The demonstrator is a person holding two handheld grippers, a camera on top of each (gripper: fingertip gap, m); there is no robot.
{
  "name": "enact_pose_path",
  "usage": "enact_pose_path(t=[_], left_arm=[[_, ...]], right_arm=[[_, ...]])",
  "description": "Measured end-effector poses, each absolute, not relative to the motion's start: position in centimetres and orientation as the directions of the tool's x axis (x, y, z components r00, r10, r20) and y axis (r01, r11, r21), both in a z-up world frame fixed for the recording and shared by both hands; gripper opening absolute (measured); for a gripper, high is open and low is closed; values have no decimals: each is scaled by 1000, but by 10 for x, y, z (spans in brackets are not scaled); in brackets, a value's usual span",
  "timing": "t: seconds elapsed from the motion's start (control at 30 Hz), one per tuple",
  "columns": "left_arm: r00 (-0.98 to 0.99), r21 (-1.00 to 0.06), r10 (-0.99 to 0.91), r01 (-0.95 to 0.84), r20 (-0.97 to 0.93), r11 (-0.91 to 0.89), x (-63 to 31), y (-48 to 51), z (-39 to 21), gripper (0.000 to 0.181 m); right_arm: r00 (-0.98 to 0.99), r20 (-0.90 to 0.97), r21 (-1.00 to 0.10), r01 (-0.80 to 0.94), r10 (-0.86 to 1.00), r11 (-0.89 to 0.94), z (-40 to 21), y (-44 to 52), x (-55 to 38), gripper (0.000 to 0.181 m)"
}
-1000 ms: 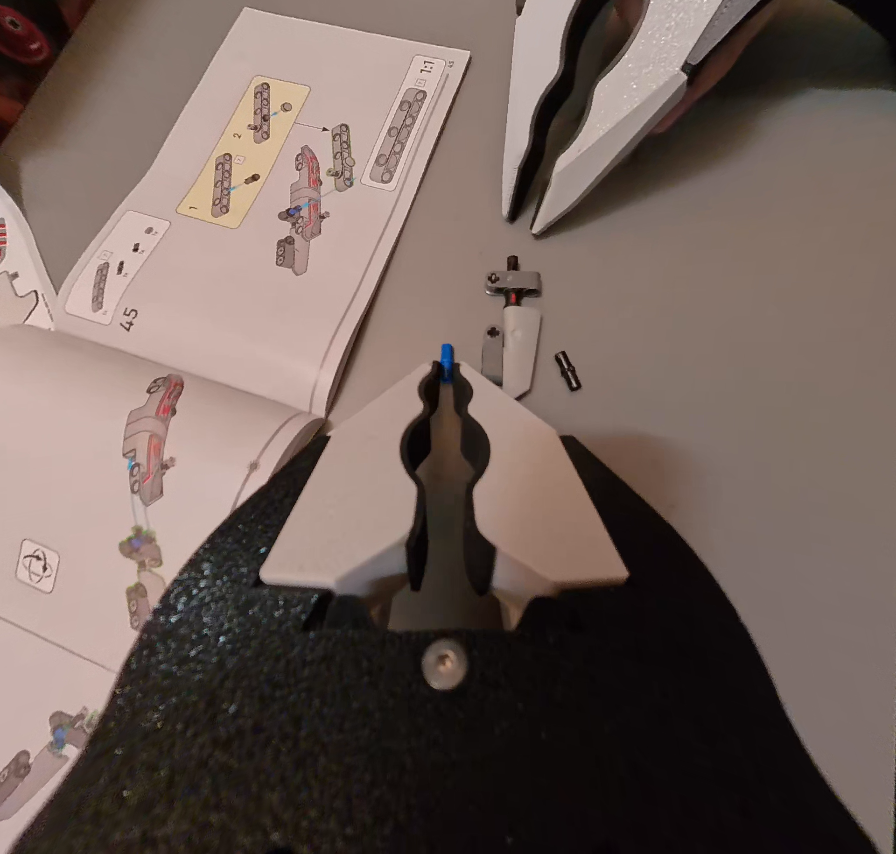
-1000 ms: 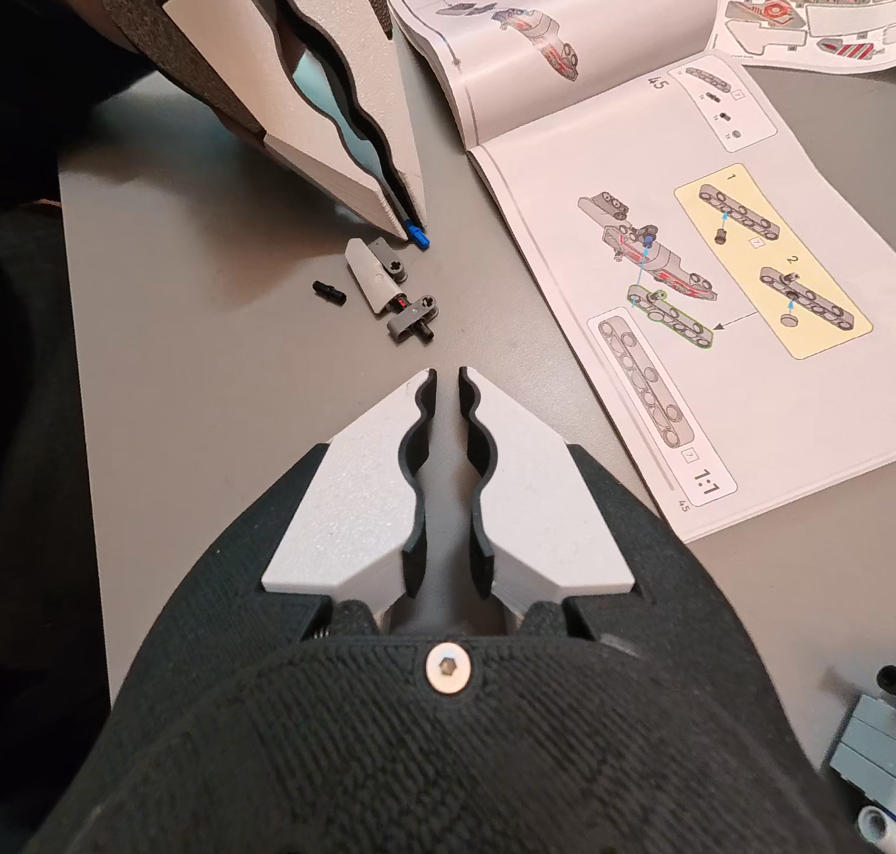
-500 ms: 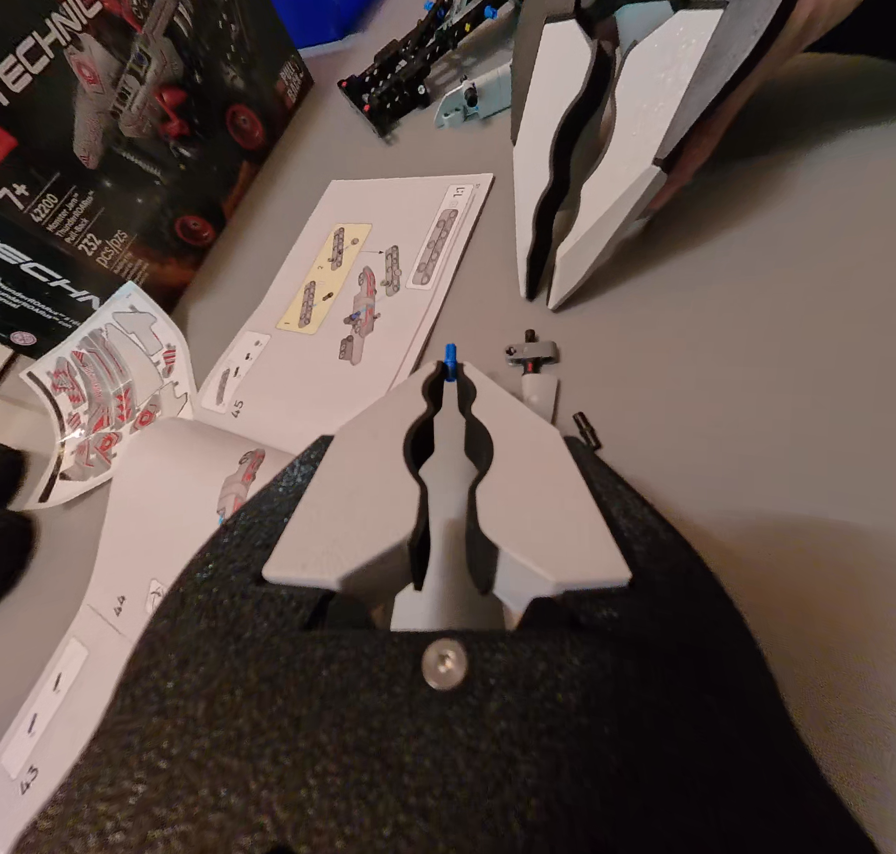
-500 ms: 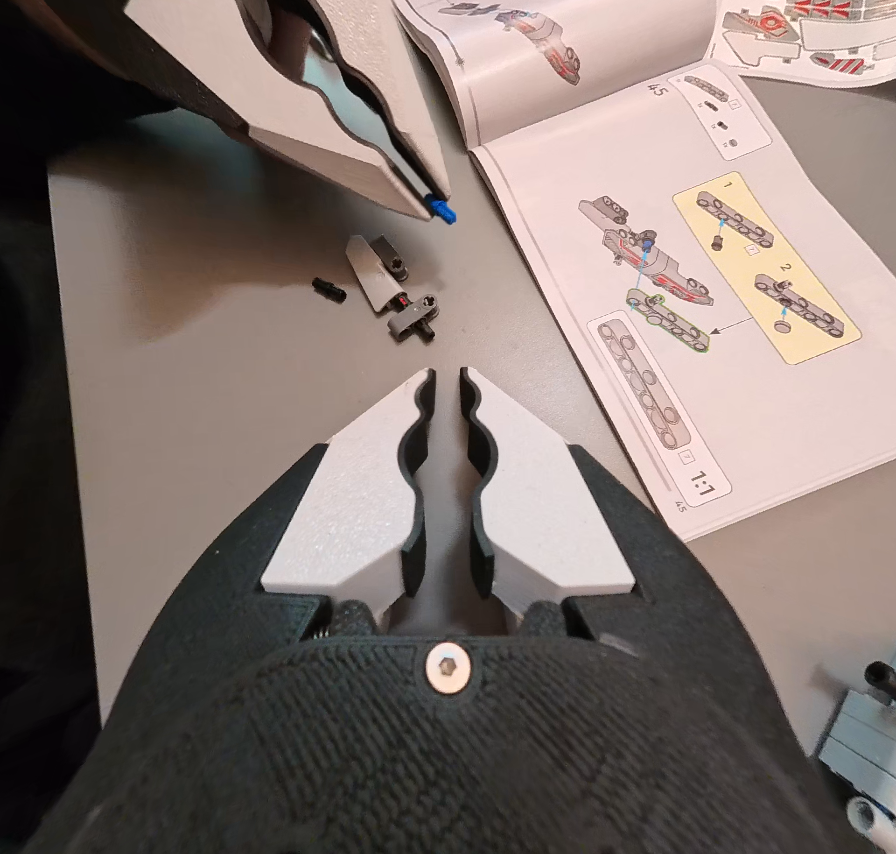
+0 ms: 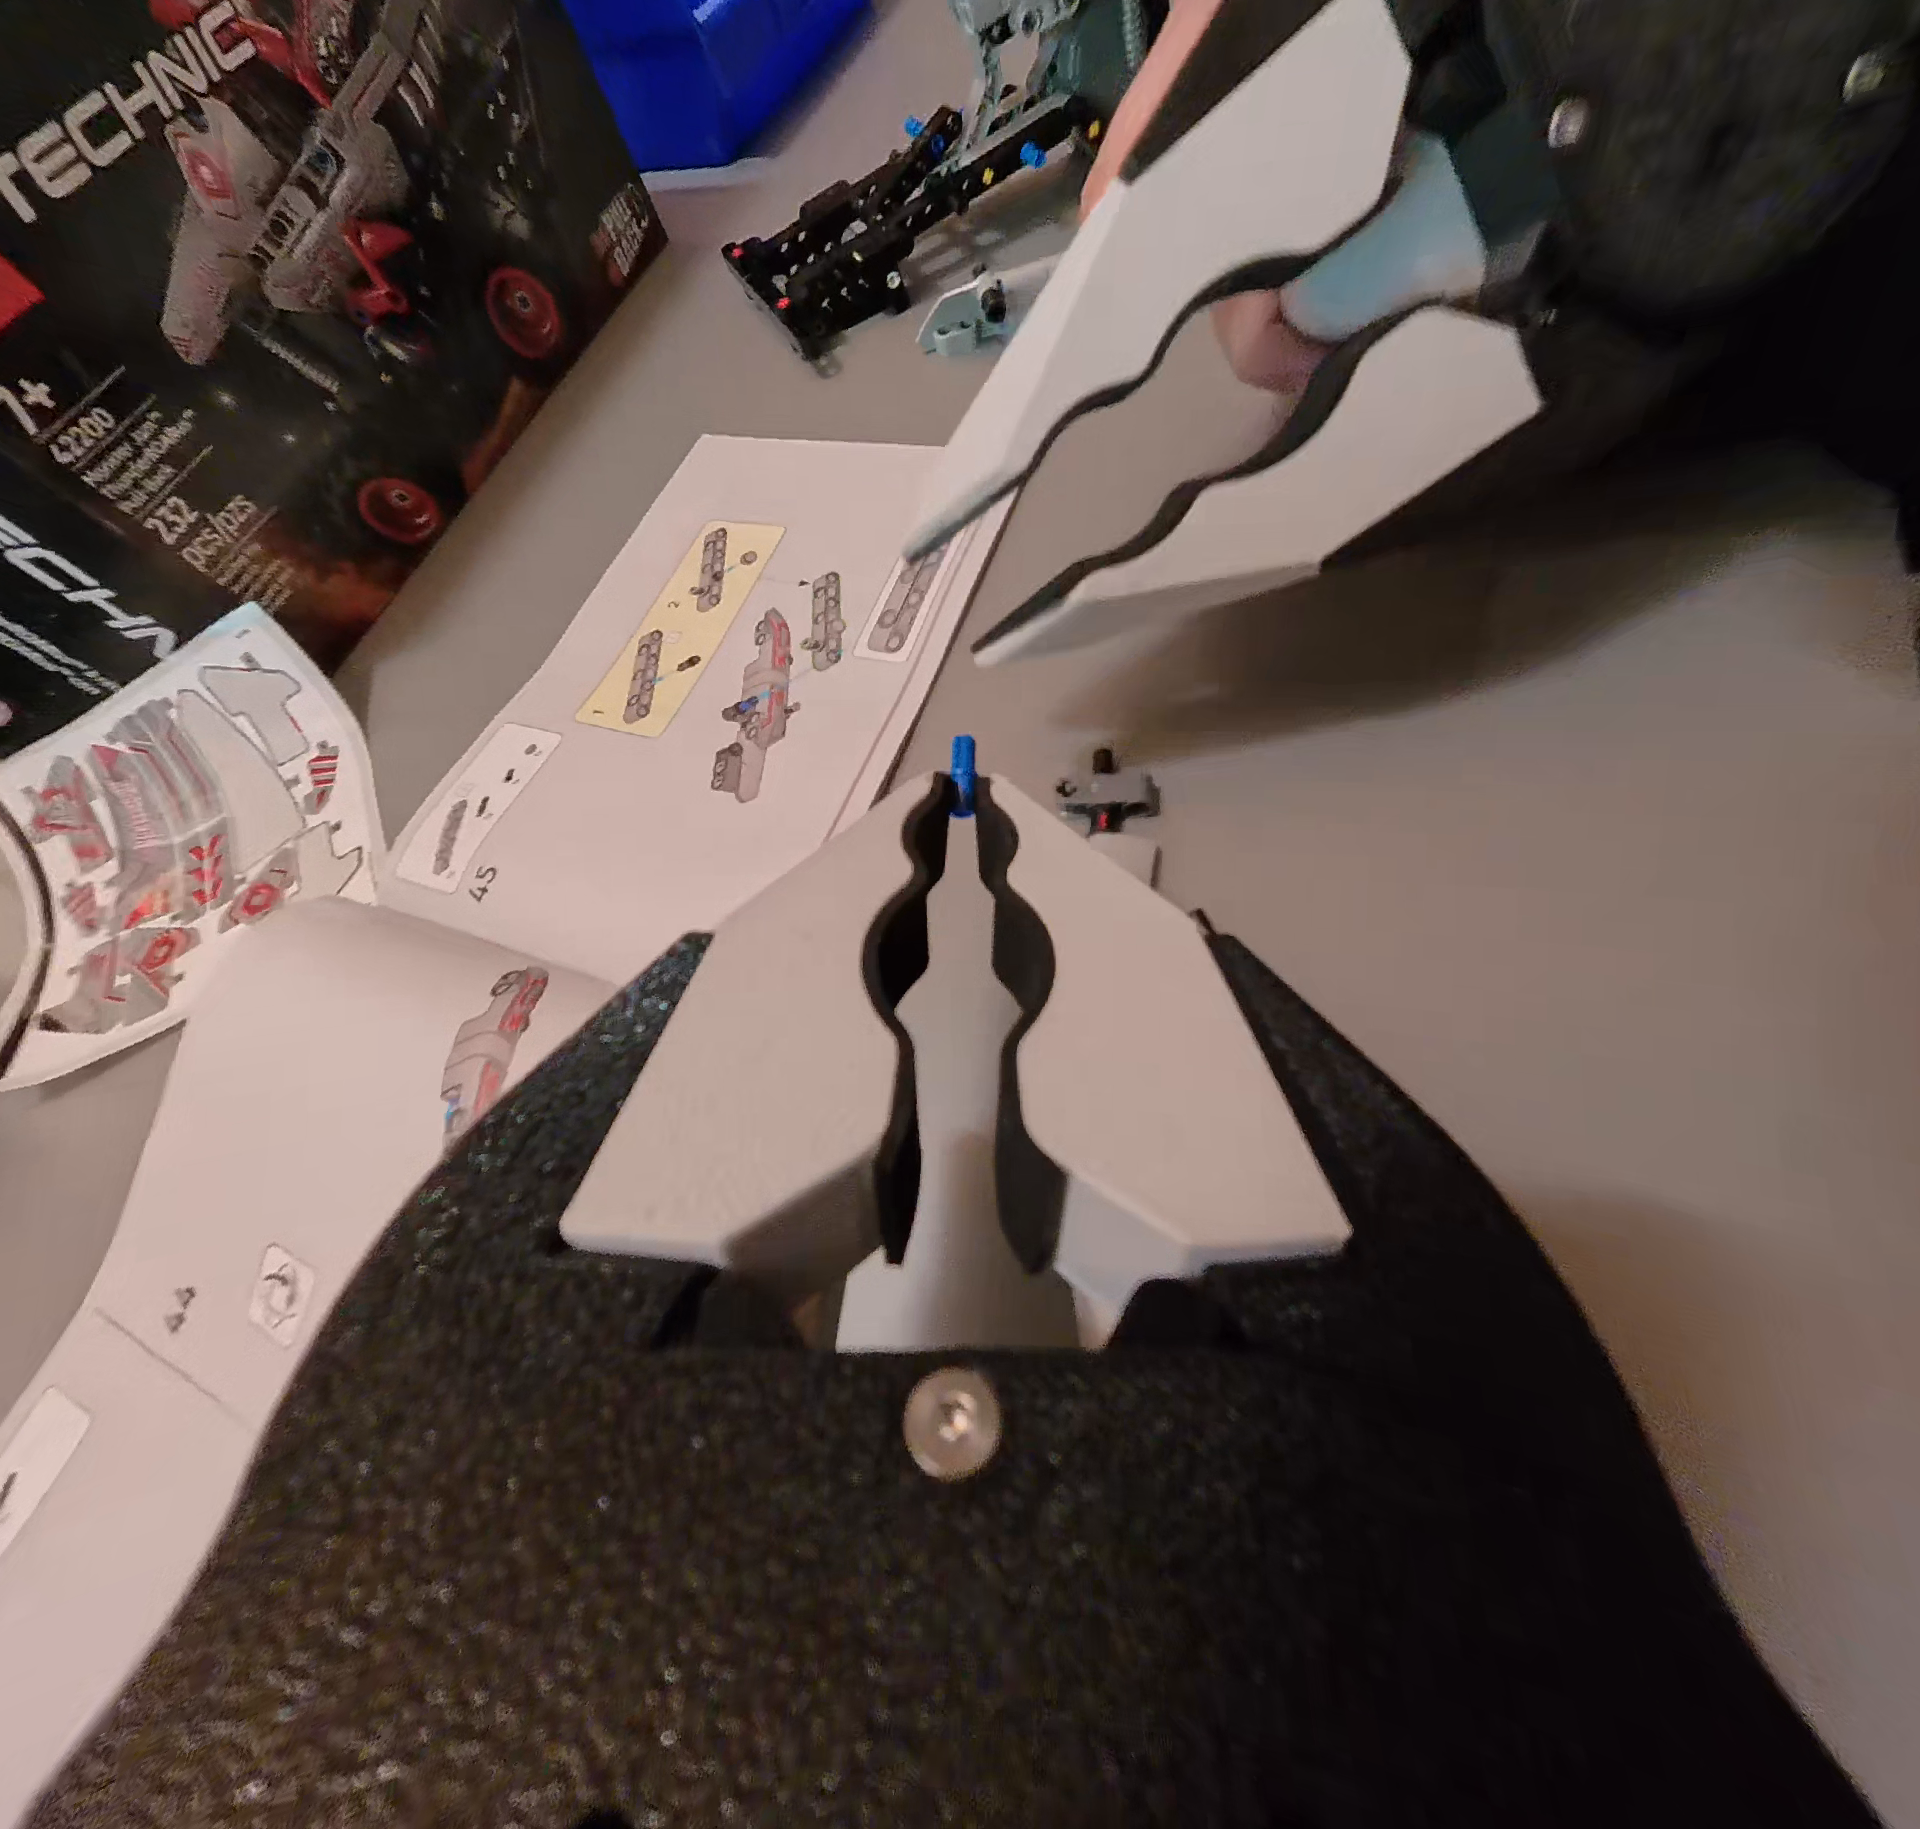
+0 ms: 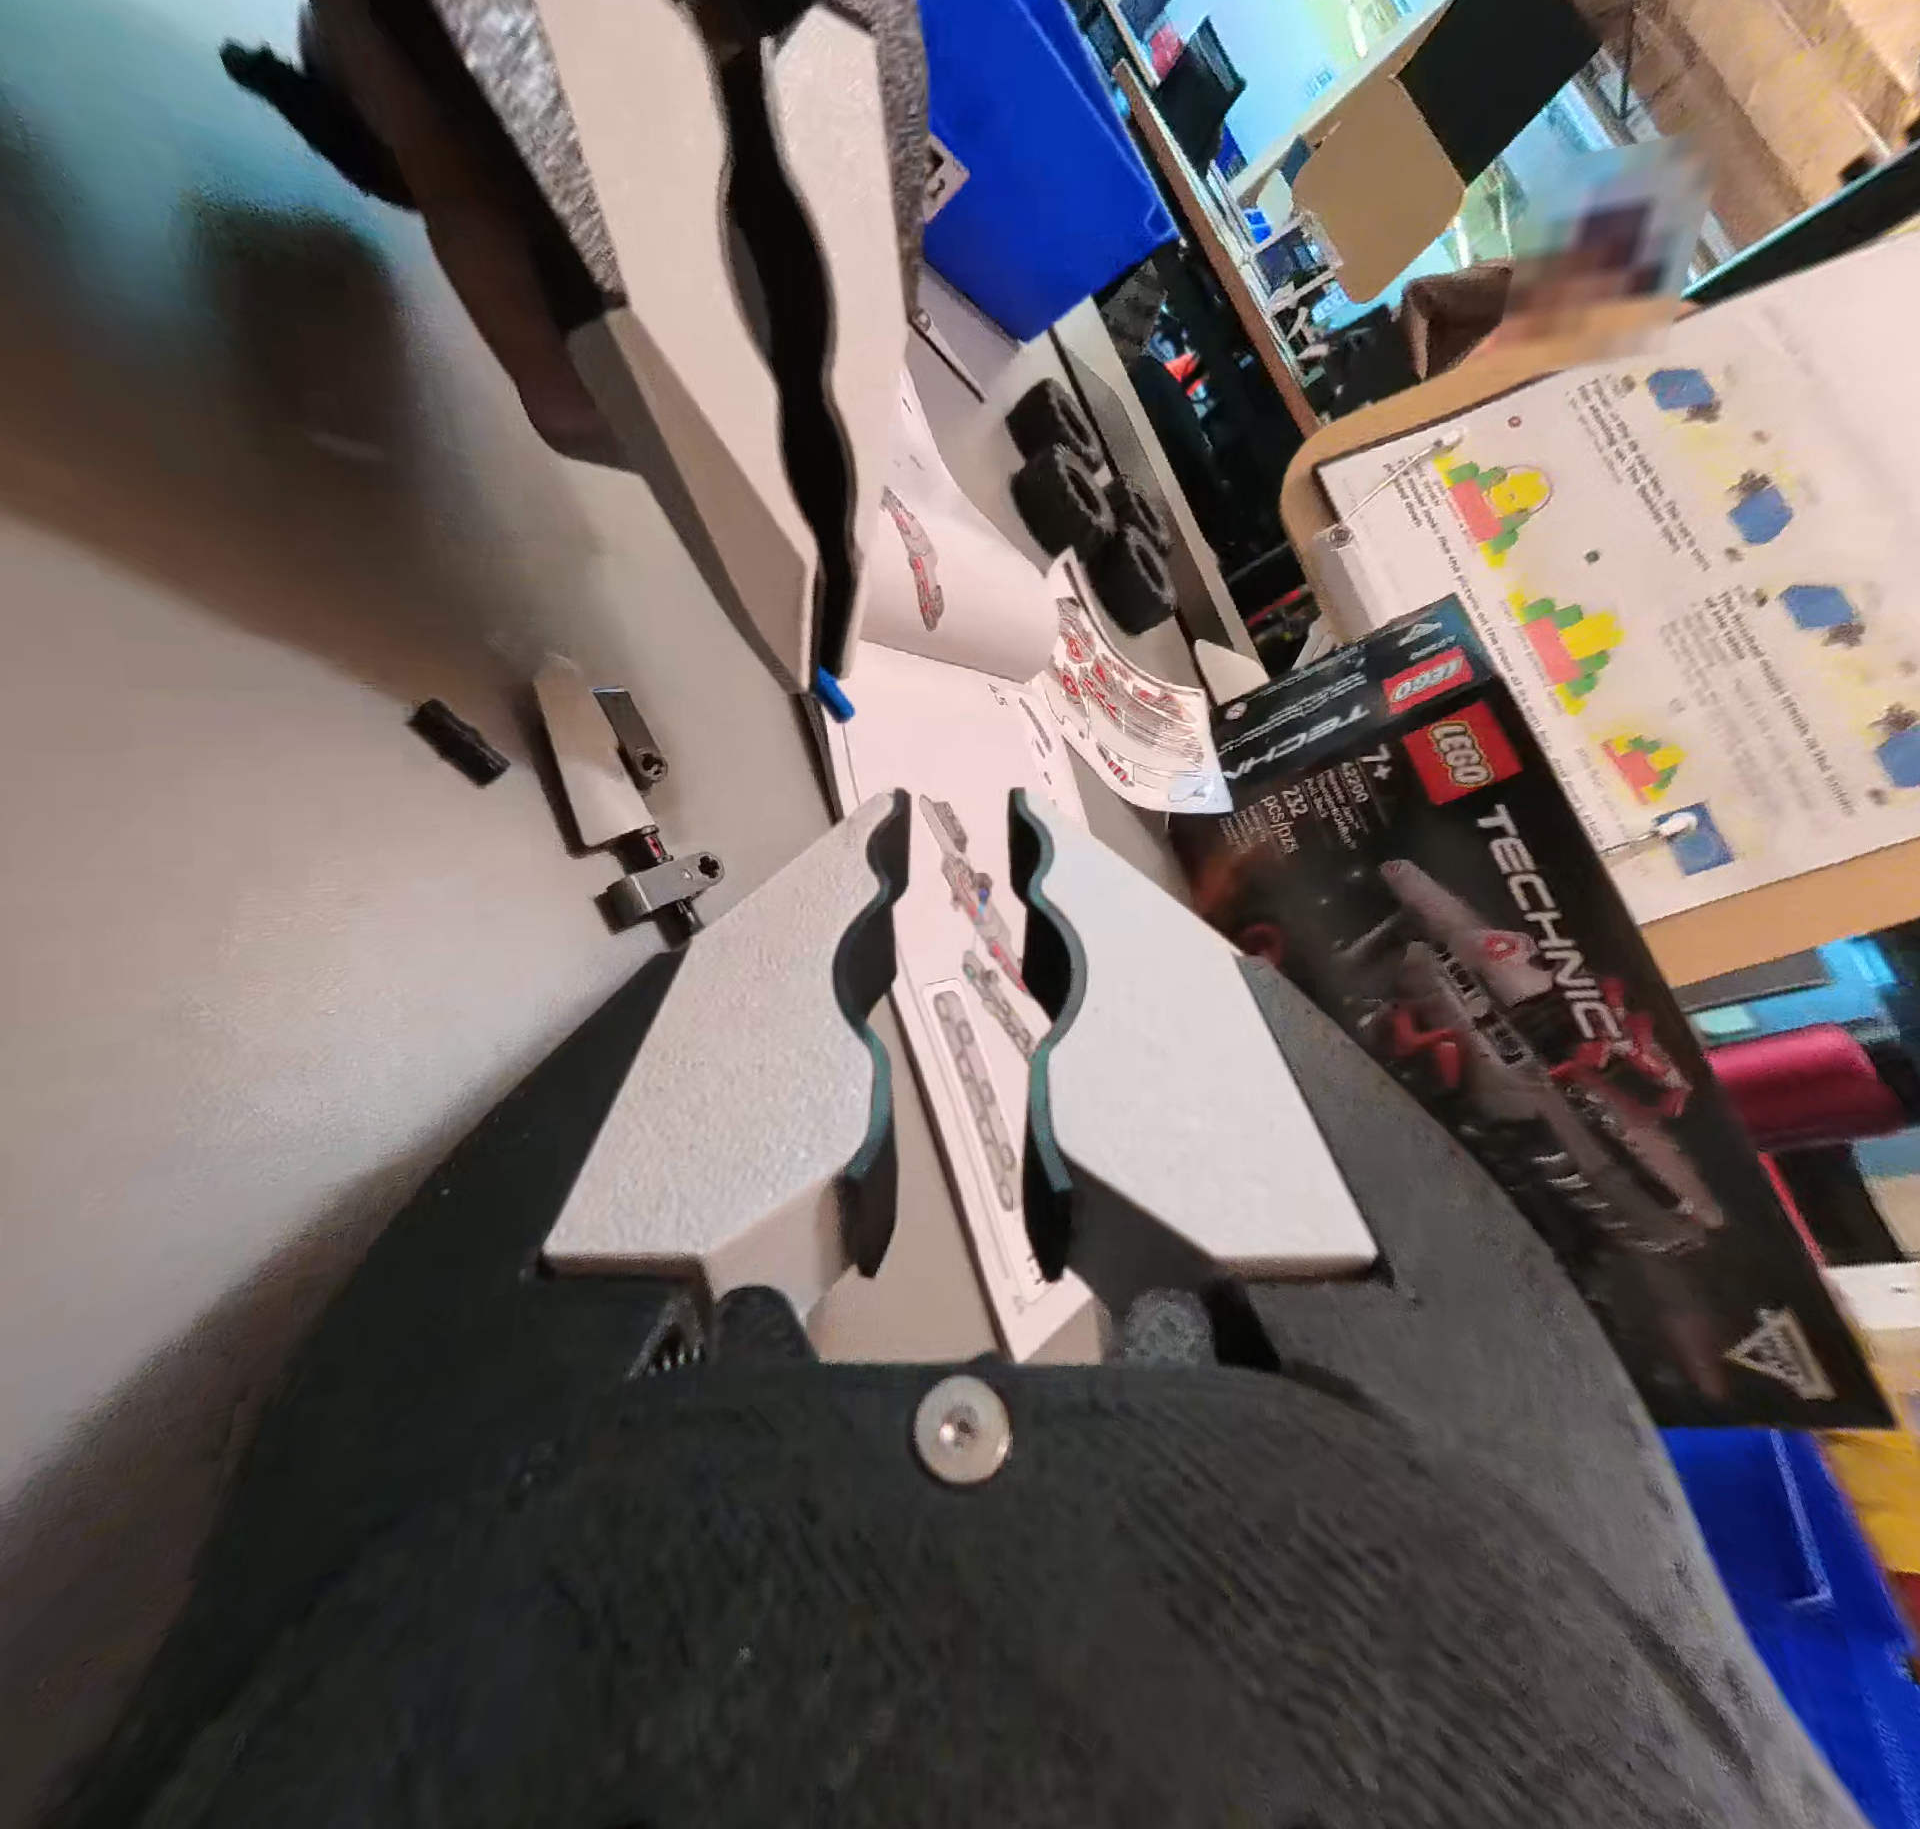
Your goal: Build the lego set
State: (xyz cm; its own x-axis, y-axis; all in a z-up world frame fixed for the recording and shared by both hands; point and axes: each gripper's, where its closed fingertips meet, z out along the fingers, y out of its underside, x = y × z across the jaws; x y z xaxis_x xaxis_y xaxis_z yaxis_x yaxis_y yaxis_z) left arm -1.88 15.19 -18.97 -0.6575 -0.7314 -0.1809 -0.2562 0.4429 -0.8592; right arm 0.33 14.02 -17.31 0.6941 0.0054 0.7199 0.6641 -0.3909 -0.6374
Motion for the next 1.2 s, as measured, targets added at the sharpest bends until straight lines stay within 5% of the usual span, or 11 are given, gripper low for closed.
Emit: enact_pose_path(t=[0.5, 1.2], left_arm=[[-646, -875, -757, -306, -98, 374, -8, 133, -180, 2], [-659, -973, -752, -150, -32, 173, -3, 125, -138, 10]], right_arm=[[557, 826, -471, 766, 86, -438, -180, 144, -3, 3], [848, 523, -836, 490, -89, -249, -149, 139, 1, 2]])
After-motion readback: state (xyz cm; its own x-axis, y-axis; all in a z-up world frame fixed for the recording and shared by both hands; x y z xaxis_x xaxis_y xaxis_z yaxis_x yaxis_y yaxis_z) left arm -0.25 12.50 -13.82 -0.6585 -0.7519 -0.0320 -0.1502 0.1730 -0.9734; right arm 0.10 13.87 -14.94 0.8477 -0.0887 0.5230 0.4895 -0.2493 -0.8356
